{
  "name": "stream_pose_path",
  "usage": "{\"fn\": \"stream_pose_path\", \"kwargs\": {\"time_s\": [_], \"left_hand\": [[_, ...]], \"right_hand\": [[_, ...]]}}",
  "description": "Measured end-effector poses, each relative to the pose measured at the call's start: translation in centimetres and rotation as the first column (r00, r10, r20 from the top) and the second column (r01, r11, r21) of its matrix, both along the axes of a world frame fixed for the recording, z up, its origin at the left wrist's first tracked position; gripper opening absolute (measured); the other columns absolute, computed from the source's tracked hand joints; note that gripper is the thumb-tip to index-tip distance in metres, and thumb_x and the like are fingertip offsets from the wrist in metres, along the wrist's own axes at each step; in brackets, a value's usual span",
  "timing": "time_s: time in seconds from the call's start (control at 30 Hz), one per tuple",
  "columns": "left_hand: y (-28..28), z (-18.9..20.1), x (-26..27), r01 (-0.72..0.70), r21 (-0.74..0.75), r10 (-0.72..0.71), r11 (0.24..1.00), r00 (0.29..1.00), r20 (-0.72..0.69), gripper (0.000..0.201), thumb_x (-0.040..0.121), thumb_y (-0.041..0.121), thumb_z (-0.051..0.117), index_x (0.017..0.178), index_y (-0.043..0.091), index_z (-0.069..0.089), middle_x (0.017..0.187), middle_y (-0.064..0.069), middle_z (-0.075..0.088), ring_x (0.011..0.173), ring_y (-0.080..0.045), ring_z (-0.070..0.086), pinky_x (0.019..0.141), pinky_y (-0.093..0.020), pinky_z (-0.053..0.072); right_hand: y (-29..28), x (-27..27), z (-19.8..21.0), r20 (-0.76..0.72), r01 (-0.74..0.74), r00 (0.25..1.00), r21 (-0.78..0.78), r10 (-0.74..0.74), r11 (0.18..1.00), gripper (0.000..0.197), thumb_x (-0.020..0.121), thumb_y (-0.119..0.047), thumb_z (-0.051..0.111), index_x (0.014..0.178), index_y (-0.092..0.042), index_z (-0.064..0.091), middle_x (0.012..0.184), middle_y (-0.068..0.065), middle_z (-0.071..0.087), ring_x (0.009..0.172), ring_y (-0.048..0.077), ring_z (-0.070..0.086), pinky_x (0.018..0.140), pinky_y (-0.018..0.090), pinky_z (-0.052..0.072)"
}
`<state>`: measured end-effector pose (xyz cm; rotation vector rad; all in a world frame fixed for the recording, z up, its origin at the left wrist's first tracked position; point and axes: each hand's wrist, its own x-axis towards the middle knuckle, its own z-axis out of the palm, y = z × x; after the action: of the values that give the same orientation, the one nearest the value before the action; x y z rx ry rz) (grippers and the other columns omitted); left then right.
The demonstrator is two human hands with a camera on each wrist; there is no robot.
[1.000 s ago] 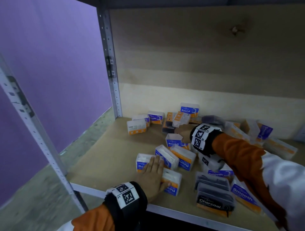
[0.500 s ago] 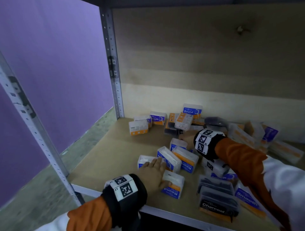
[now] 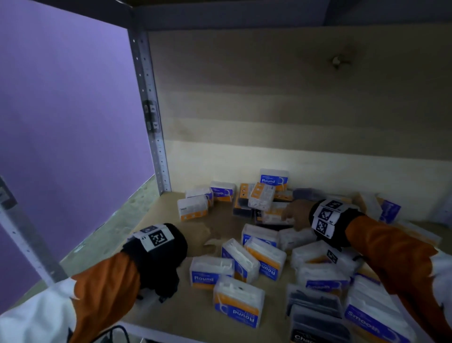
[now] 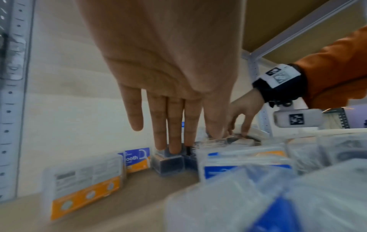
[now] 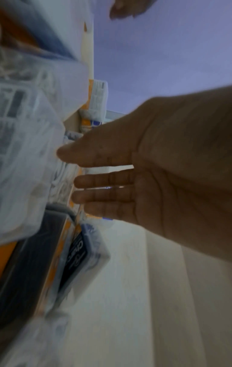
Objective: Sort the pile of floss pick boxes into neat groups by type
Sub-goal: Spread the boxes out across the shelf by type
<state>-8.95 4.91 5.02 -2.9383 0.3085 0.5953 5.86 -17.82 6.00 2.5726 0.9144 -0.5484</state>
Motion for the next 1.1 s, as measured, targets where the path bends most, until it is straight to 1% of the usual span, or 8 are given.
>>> {"fn": "stream_pose_path", "kwargs": {"time_s": [0.1,0.27,0.37,0.57,0.7,0.8,0.93,1.1], "left_hand": [[1.5,0.2,1.7,0.000,0.027,-0.003,1.000,0.996,0.092,0.044,0.101,0.028,0.038,0.143,0.015,0.037,0.148,-0.003,0.040,0.134,-0.018,0.040,0.109,-0.027,0.029],[4.8,0.4,4.8,-0.150,0.038,0.145,0.988,0.983,0.114,0.044,0.097,0.025,0.046,0.140,0.013,0.041,0.149,0.000,0.037,0.134,-0.017,0.039,0.105,-0.024,0.031],[6.7,0.2,6.3,-0.222,0.051,0.217,0.974,0.973,0.083,0.050,0.097,0.027,0.047,0.145,0.019,0.032,0.152,-0.002,0.029,0.139,-0.019,0.034,0.109,-0.026,0.028],[8.6,-0.9,8.0,-0.283,0.097,0.259,0.954,0.944,0.204,0.051,0.098,0.028,0.046,0.146,0.017,0.031,0.150,-0.003,0.032,0.135,-0.021,0.040,0.111,-0.035,0.035],[9.1,-1.9,8.8,-0.312,0.157,0.268,0.937,0.930,0.250,0.054,0.098,0.028,0.047,0.147,0.014,0.029,0.150,-0.006,0.033,0.136,-0.023,0.039,0.111,-0.035,0.036],[9.6,-2.5,9.2,-0.336,0.185,0.283,0.924,0.923,0.261,0.051,0.098,0.032,0.046,0.144,0.013,0.034,0.147,-0.007,0.038,0.136,-0.024,0.039,0.111,-0.034,0.036],[10.2,-3.2,9.6,-0.338,0.170,0.288,0.926,0.921,0.262,0.051,0.099,0.034,0.043,0.145,0.014,0.034,0.149,-0.007,0.035,0.138,-0.022,0.035,0.112,-0.032,0.033],[10.6,-3.6,10.0,-0.341,0.141,0.292,0.929,0.913,0.283,0.052,0.098,0.035,0.045,0.145,0.017,0.035,0.147,-0.006,0.038,0.137,-0.021,0.037,0.111,-0.028,0.031]], "right_hand": [[-0.9,0.5,0.2,-0.090,0.013,0.996,-0.029,-0.015,0.999,0.060,0.094,-0.012,0.055,0.148,-0.013,0.028,0.156,0.006,0.026,0.141,0.019,0.030,0.110,0.026,0.025],[-1.8,1.0,-0.4,-0.170,-0.019,0.985,-0.005,0.018,1.000,0.056,0.090,-0.015,0.061,0.142,-0.012,0.040,0.148,0.006,0.041,0.134,0.021,0.041,0.108,0.028,0.032],[-2.0,1.2,-0.8,-0.150,-0.040,0.988,0.009,0.041,0.999,0.054,0.088,-0.017,0.065,0.138,-0.011,0.047,0.143,0.008,0.047,0.129,0.022,0.046,0.106,0.030,0.037],[-1.9,1.4,-0.8,-0.065,-0.060,0.996,-0.015,0.059,0.998,0.048,0.087,-0.021,0.065,0.130,-0.006,0.053,0.134,0.012,0.054,0.121,0.026,0.052,0.092,0.026,0.039],[-2.0,1.8,0.5,0.004,-0.057,0.998,-0.025,0.057,0.998,0.052,0.086,-0.027,0.065,0.133,-0.009,0.051,0.135,0.009,0.053,0.122,0.024,0.050,0.096,0.027,0.040],[-2.0,2.2,2.0,0.045,-0.050,0.998,0.036,0.048,0.998,0.056,0.086,-0.028,0.066,0.136,-0.012,0.048,0.138,0.005,0.050,0.124,0.022,0.048,0.098,0.025,0.039],[-1.3,2.8,4.7,0.102,-0.040,0.994,0.117,0.028,0.992,0.049,0.082,-0.028,0.069,0.126,-0.013,0.056,0.127,0.009,0.057,0.114,0.023,0.054,0.085,0.024,0.043],[0.4,4.0,6.2,0.174,-0.067,0.984,0.215,0.030,0.974,0.047,0.082,-0.029,0.069,0.123,-0.011,0.055,0.123,0.009,0.057,0.110,0.026,0.055,0.080,0.026,0.042]]}}
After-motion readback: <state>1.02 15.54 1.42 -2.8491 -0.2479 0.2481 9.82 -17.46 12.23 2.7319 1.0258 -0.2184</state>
